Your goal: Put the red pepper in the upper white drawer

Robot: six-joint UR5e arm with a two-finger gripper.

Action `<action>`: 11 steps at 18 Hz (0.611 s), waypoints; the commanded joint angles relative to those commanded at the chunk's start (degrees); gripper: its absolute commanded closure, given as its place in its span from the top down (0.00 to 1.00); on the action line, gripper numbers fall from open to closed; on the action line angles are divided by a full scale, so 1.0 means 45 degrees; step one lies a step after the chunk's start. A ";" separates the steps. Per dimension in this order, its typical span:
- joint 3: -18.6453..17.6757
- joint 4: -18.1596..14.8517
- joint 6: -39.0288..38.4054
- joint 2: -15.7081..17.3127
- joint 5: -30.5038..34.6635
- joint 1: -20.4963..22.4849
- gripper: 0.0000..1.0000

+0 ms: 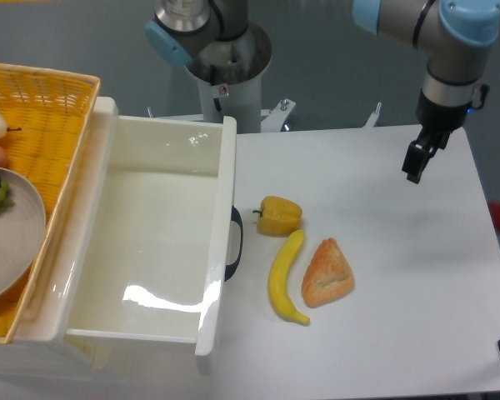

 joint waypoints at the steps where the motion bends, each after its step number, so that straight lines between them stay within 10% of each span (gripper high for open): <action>1: 0.0000 0.0019 0.0039 -0.0020 0.0019 -0.0098 1.00; 11: -0.0566 -0.0078 0.0079 0.0818 0.5015 -0.0491 1.00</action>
